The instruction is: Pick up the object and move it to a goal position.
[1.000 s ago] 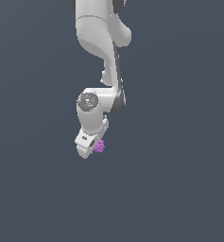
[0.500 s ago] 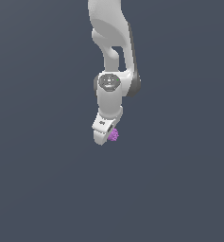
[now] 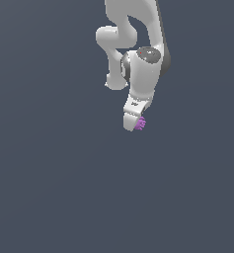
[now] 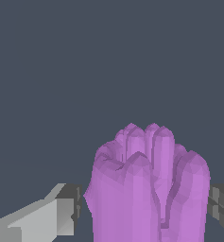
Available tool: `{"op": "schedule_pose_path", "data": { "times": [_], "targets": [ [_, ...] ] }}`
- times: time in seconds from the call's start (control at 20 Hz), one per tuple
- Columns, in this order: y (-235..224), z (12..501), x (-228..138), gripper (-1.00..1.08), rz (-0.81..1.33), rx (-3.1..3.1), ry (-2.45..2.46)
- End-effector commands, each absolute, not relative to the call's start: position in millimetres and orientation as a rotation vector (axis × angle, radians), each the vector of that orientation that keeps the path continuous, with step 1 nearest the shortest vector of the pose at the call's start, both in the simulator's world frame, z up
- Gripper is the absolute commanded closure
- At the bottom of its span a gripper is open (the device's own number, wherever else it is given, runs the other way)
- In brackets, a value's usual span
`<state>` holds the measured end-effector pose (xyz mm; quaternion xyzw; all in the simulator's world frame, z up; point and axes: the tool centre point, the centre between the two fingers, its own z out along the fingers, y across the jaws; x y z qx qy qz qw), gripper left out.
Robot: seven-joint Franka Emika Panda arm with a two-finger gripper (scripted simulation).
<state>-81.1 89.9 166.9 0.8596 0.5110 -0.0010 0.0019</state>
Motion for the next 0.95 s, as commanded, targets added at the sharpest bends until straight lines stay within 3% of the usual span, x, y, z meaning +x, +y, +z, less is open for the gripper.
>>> {"op": "schedule_pose_path", "data": {
  "times": [0.0, 0.5, 0.9],
  "targets": [
    [114, 183, -95, 1.08, -0.004, 2.697, 1.603],
    [187, 233, -130, 1.08, -0.002, 2.699, 1.604],
    [198, 241, -133, 1.08, 0.0, 2.701, 1.604]
  ]
}}
